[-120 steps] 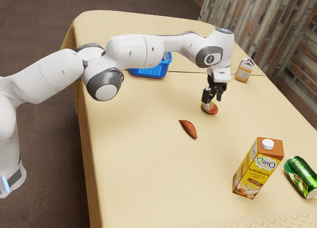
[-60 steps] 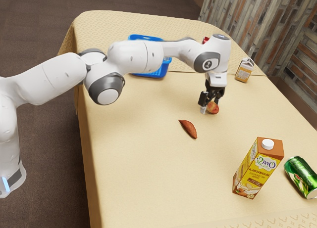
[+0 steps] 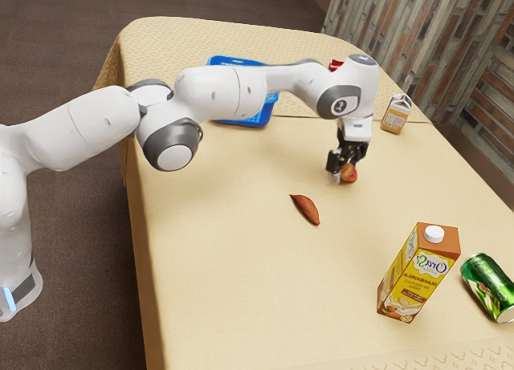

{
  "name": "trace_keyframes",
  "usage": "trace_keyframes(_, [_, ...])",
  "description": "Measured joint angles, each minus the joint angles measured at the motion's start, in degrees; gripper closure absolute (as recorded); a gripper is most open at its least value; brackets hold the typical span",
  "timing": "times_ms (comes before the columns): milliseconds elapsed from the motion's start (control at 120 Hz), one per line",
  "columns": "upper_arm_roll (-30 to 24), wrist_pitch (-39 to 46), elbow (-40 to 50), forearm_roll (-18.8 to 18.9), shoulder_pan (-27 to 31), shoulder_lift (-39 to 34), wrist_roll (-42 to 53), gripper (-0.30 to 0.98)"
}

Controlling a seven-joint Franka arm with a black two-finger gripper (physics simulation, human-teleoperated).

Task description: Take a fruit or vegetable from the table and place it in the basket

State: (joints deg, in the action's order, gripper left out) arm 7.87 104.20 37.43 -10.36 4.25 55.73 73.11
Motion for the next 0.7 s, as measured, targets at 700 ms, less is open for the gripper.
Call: trace_keyframes(700, [7.93, 0.37, 35.96, 3.6, 18.37, -31.24, -12.62, 0.48])
